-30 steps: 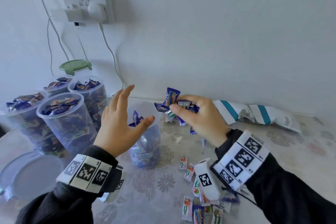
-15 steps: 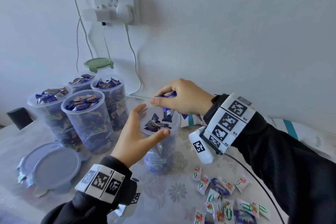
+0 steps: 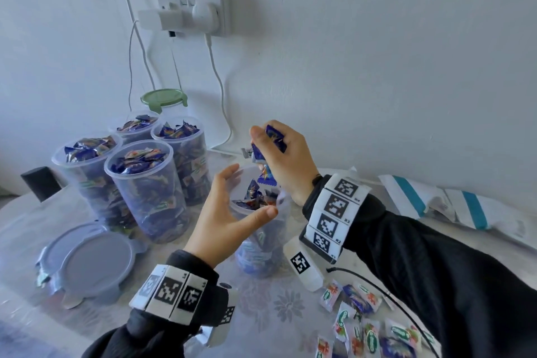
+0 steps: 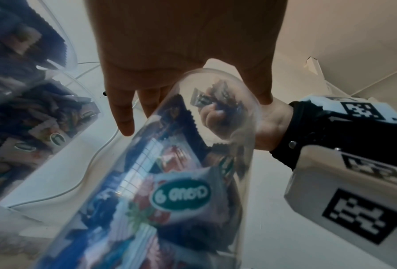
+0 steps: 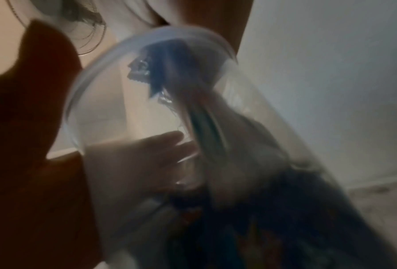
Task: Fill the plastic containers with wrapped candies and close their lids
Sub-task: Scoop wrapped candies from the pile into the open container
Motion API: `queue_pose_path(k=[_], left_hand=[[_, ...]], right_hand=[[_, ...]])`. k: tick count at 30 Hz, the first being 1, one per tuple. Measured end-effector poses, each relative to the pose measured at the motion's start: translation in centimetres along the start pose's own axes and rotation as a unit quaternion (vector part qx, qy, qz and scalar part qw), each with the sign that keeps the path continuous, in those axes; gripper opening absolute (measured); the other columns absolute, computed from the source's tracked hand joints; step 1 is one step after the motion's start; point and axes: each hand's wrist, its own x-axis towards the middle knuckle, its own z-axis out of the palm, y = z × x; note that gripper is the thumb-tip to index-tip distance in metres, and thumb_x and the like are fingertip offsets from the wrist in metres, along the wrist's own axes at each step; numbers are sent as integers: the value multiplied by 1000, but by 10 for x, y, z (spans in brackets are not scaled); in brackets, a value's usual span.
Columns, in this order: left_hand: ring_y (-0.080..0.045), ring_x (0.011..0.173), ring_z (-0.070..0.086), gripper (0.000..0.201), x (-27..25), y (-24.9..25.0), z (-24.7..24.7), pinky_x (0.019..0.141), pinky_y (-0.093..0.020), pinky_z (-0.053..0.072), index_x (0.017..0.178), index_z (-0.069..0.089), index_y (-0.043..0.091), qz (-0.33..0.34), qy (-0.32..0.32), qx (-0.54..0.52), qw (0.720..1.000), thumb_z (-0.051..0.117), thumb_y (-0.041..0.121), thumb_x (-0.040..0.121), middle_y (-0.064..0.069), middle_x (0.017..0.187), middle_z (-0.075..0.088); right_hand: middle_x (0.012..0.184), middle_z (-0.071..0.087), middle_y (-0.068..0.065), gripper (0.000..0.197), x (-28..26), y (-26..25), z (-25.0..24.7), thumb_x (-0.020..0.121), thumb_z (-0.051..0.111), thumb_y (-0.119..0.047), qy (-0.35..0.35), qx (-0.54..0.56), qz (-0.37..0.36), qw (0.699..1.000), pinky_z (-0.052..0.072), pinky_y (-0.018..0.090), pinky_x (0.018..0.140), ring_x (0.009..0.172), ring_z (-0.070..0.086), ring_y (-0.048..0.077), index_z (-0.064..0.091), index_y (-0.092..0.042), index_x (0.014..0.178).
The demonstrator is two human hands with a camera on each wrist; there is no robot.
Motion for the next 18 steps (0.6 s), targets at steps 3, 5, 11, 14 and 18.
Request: queue_pose_path(k=[3,5,11,14,18], left_hand=[[24,118,32,103,0,0,0,91,-1,30,130,29,36,1,3,7,1000,70,76,44,30,124,38],[26,116,32,96,-1,1,0,90,3,29,130,30,33,12,5,9,1000,69,66,50,30,124,38],[28,111,34,78,-2,9,-1,88,5,26,121,32,42,17,0,27,999,72,57,56,28,124,39],[1,127,29,100,-4,13,0,101,-13,21,141,27,22,-1,15,116,993,68,61,58,8,138,33],[-20,124,28,80,-20,27,11,103,-25,19,136,34,9,114,136,261,949,73,42,74,-8,135,32]], right_hand=[[57,51,-6,26,-5,2,-1,90,56,-36,-36,-66,-39,996,45,33,60,56,52,16,53,-22,67],[66,61,-3,25,-8,4,-4,88,54,-39,-62,-90,-49,993,48,27,65,64,59,12,60,-19,73],[106,68,-4,47,-24,7,-23,90,36,-54,-214,-120,-16,969,44,26,96,104,61,6,65,-20,103],[124,60,-9,47,-32,1,-35,95,25,-47,-228,-102,4,968,34,28,107,120,51,3,60,-23,116],[115,58,-21,45,-56,5,-65,93,24,-60,-141,-110,23,984,41,18,96,112,52,0,56,-35,110]])
